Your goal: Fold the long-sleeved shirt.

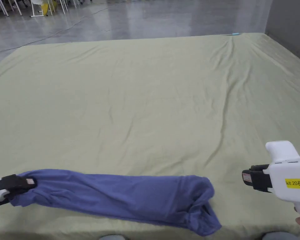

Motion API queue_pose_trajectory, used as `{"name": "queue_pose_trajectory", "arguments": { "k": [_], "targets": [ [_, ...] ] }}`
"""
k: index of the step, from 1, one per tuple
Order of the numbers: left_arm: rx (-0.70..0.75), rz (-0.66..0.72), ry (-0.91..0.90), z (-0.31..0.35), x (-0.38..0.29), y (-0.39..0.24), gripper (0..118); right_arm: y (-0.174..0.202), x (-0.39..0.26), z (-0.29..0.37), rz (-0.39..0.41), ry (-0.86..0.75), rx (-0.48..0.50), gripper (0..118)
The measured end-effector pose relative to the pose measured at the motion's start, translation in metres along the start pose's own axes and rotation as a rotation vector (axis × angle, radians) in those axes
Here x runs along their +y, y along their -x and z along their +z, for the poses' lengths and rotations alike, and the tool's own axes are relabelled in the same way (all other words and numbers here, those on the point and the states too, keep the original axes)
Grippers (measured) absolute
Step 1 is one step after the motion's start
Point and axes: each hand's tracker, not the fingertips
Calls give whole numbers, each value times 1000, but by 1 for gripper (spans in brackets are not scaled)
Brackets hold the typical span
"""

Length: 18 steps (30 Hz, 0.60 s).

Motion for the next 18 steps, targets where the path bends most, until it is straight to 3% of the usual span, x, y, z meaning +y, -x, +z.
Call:
{"name": "queue_pose_trajectory", "arguments": {
  "k": [5,10,18],
  "targets": [
    [-125,-105,-3,25,-10,-33,0,1,0,-3,6,-2,5,0],
    [-358,-213,70,28,-45,-135,0,5,2,-3,16,-4,10,0],
    [-391,-476,358,-55,-148,-279,0,-5,-5,2,7,0,-15,0]
  ]
}}
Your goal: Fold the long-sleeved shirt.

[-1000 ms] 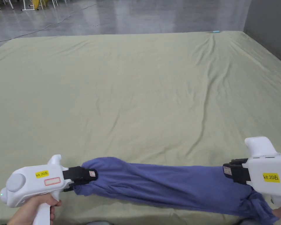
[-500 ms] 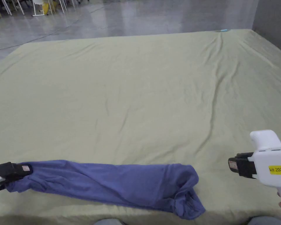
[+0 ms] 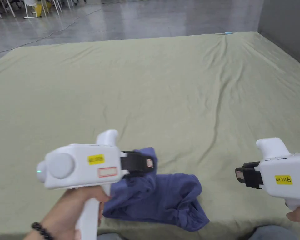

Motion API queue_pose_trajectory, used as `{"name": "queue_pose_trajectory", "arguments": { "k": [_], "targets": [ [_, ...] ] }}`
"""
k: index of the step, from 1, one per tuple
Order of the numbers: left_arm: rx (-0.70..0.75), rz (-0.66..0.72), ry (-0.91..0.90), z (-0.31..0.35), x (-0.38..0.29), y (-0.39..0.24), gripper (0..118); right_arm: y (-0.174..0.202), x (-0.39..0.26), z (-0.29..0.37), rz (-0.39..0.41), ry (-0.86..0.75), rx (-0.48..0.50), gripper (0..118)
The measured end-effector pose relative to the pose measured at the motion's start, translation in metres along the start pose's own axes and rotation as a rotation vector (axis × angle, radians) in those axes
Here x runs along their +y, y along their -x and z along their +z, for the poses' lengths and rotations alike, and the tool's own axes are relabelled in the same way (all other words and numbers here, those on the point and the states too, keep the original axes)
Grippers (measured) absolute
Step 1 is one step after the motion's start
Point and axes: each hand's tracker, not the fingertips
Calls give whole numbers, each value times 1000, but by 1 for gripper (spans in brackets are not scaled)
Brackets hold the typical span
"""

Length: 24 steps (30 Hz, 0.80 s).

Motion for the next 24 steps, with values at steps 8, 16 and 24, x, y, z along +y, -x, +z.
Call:
{"name": "queue_pose_trajectory", "arguments": {
  "k": [8,16,24],
  "targets": [
    [119,-127,241,-86,-19,1,96,-13,-5,10,-24,-19,-14,0],
    [-15,143,-81,16,9,16,108,-10,-4,4,-31,-16,6,0],
    [264,-113,130,-12,-28,-3,0,2,-3,5,-7,-20,27,0]
  ]
}}
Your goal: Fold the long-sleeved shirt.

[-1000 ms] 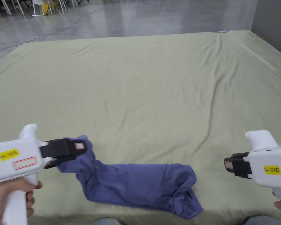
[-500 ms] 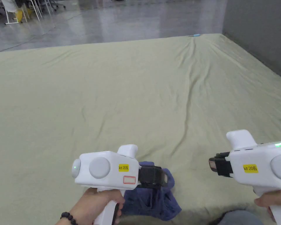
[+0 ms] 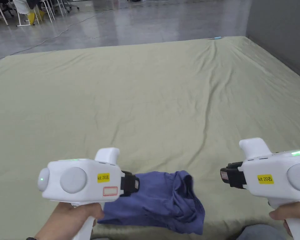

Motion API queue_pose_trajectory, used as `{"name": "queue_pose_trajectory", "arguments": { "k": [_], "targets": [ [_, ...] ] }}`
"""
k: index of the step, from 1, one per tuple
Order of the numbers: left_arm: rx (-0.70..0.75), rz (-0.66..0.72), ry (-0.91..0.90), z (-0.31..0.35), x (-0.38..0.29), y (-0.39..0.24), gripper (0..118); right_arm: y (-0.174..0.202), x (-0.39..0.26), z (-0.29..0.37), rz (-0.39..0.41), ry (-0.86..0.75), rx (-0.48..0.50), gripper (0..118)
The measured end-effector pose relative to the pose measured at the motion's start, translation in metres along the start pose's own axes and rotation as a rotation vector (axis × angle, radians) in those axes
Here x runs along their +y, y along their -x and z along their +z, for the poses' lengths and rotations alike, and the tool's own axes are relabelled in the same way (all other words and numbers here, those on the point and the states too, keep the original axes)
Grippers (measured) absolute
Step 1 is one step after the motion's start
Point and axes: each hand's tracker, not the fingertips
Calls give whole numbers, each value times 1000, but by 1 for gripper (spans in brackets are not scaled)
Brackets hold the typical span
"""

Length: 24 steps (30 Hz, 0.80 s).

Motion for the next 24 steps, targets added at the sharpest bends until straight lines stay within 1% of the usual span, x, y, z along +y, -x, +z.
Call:
{"name": "queue_pose_trajectory", "arguments": {
  "k": [2,3,7,9,11,12,13,17,18,21,24],
  "targets": [
    [-43,11,12,-18,-4,-10,0,1,-1,1,0,-1,-2,0],
    [-57,-5,15,-29,-5,-17,0,0,-1,1,1,-1,-3,0],
    [-73,-14,63,-87,6,-48,0,-3,-4,-1,-6,2,-17,0],
    [-47,-24,100,-117,9,-62,0,-6,-6,0,-13,4,-23,0],
    [10,-61,196,-146,6,-77,0,-7,-7,0,-15,6,-26,0],
    [27,-64,213,-159,4,-81,0,-8,-8,1,-17,7,-29,0],
    [13,-57,210,-169,1,-84,0,-9,-8,-1,-21,7,-31,0],
    [-5,-61,195,-162,3,-94,0,-7,-4,1,-22,-3,-25,0],
    [-18,-46,193,-160,10,-84,0,-6,-1,3,-21,-5,-22,0],
    [-117,-12,129,-116,18,-72,0,5,13,7,-9,-26,-15,0],
    [-163,4,25,-51,19,-53,0,24,33,8,2,-56,32,0]
  ]
}}
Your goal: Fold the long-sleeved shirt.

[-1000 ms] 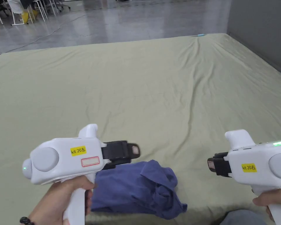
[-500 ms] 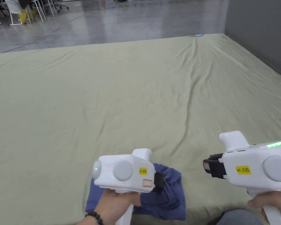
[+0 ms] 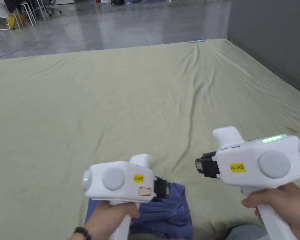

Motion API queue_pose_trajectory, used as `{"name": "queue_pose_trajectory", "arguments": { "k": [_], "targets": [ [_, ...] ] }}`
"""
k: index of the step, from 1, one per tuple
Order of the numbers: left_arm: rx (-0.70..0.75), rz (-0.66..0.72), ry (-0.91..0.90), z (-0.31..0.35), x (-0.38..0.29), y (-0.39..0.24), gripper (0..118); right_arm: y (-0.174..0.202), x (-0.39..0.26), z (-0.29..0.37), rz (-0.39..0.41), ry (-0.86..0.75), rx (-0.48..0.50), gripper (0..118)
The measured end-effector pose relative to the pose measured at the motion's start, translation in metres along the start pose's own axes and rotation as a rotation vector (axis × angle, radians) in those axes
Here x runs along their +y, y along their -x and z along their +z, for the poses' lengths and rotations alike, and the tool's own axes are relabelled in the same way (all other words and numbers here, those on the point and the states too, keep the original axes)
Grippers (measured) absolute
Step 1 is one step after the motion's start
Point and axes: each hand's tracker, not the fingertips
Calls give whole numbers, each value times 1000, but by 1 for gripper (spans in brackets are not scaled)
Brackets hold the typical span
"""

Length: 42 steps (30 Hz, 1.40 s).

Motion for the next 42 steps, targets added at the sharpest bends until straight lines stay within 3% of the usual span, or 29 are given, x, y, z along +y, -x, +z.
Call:
{"name": "queue_pose_trajectory", "arguments": {
  "k": [6,10,14,16,17,18,19,22,25,29,31,32,33,34,35,42],
  "targets": [
    [-9,155,-193,91,-10,71,0,29,11,-49,-157,54,218,0],
    [31,239,-219,112,-22,122,0,38,-17,-97,-206,175,233,0],
    [-74,388,-254,117,-34,160,0,29,-52,-142,-268,331,250,0],
    [-83,437,-242,111,-35,173,60,23,-68,-159,-250,366,177,0],
    [-85,433,-231,105,-36,180,94,18,-72,-160,-287,315,234,0],
    [-92,435,-222,98,-37,182,117,16,-71,-157,-316,295,252,0],
    [-105,440,-205,90,-38,188,118,16,-67,-155,-330,319,238,0],
    [-123,502,-159,66,-35,205,118,16,-65,-157,-288,319,231,0],
    [-152,513,-126,41,-32,213,118,11,-65,-162,-300,320,238,0],
    [-189,469,-82,13,-30,206,117,9,-66,-162,-322,321,253,0],
    [-123,384,-78,6,-29,187,115,12,-66,-161,-306,315,249,0],
    [-51,328,-59,5,-27,178,105,14,-66,-160,-297,313,243,0],
    [3,274,-75,8,-27,170,65,17,-67,-159,-288,309,237,0],
    [12,281,-81,11,-28,170,35,19,-66,-158,-286,302,239,0],
    [-92,312,-75,17,-27,173,24,21,-65,-159,-280,304,229,0],
    [-43,262,-121,46,-18,156,20,44,-45,-138,-229,250,180,0]
  ]
}}
